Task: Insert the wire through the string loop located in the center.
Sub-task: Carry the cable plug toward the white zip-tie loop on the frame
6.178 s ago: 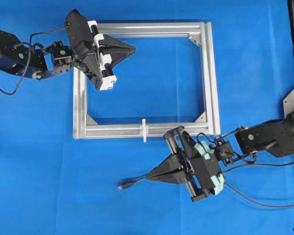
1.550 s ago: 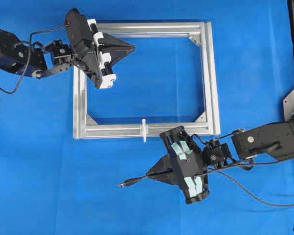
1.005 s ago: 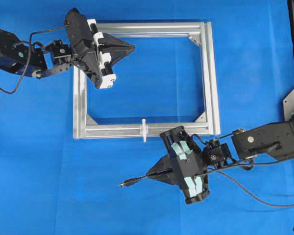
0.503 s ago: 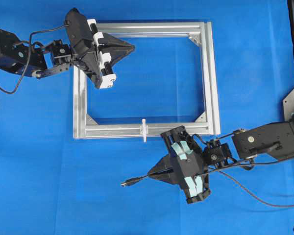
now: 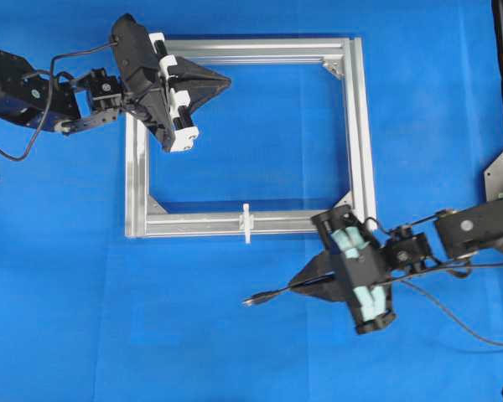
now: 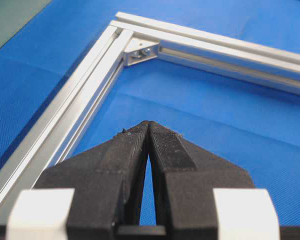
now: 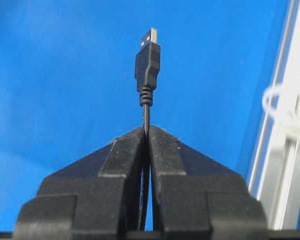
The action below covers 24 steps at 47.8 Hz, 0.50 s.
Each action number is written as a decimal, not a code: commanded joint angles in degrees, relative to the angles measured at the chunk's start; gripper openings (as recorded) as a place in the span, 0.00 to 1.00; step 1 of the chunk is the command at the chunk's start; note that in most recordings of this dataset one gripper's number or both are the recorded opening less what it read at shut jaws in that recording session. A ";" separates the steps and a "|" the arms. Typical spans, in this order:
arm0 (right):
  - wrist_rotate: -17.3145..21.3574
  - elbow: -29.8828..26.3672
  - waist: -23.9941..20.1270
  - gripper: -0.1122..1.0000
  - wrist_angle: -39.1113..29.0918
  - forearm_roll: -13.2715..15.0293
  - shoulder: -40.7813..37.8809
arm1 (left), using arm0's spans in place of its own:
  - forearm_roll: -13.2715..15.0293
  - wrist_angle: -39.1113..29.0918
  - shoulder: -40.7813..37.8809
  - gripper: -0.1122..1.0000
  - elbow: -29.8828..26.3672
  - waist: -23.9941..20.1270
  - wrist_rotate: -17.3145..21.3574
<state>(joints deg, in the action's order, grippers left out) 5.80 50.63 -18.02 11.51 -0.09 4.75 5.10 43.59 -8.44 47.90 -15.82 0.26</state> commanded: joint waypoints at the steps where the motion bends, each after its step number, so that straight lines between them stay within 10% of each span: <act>1: 0.09 1.14 -0.18 0.08 0.18 -0.53 2.55 | -0.18 0.26 1.67 0.10 -0.35 -0.09 0.00; 24: 0.00 6.33 0.00 0.08 0.53 -1.67 6.86 | -0.09 0.26 1.76 0.10 -0.44 -0.09 0.00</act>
<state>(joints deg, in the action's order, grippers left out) 5.80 57.48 -18.02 11.51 -1.49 10.90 5.10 43.51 -8.53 47.99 -15.82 0.26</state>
